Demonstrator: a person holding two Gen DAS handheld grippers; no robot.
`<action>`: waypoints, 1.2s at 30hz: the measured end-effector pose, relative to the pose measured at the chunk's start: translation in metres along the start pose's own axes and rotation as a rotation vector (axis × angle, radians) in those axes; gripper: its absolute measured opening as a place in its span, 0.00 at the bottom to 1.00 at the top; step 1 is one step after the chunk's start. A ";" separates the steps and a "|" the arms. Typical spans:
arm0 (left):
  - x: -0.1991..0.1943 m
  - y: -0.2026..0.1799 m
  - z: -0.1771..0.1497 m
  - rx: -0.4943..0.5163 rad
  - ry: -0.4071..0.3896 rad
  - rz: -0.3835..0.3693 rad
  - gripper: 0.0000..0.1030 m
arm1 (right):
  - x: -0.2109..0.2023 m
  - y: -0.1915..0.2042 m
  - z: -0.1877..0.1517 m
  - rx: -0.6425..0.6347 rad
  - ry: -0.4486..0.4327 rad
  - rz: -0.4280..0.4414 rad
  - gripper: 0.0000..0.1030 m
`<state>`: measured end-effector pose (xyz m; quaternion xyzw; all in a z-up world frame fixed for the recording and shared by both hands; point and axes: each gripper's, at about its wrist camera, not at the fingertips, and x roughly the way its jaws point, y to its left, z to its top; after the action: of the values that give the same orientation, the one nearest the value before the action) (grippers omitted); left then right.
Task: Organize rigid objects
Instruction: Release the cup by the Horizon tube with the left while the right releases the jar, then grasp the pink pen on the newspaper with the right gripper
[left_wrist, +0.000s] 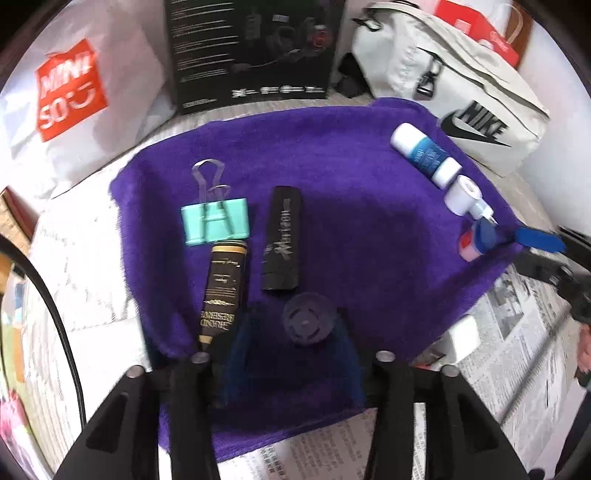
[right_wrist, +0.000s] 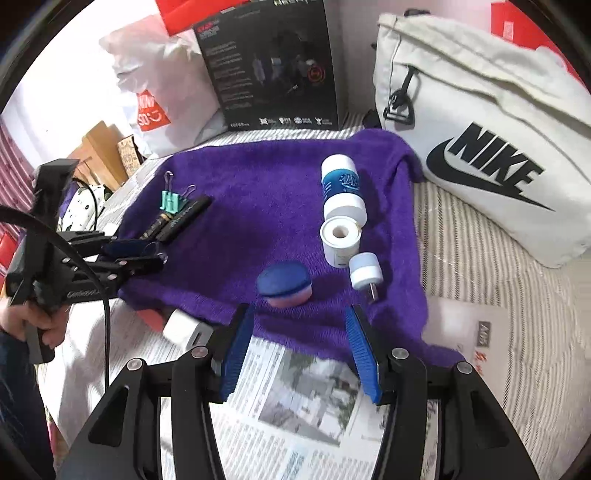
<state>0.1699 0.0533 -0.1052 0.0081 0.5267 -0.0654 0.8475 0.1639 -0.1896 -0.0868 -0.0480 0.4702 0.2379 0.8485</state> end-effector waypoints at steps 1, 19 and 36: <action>-0.003 0.002 -0.001 -0.013 -0.001 -0.006 0.46 | -0.005 0.002 -0.002 -0.005 -0.006 -0.001 0.50; -0.079 0.038 -0.073 -0.092 -0.094 0.114 0.59 | -0.006 0.116 -0.036 -0.349 -0.043 0.111 0.50; -0.075 0.077 -0.100 -0.177 -0.074 0.108 0.59 | 0.051 0.157 -0.023 -0.546 0.031 0.099 0.26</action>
<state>0.0567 0.1452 -0.0868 -0.0406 0.4976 0.0269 0.8660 0.0982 -0.0397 -0.1187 -0.2556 0.4036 0.3963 0.7841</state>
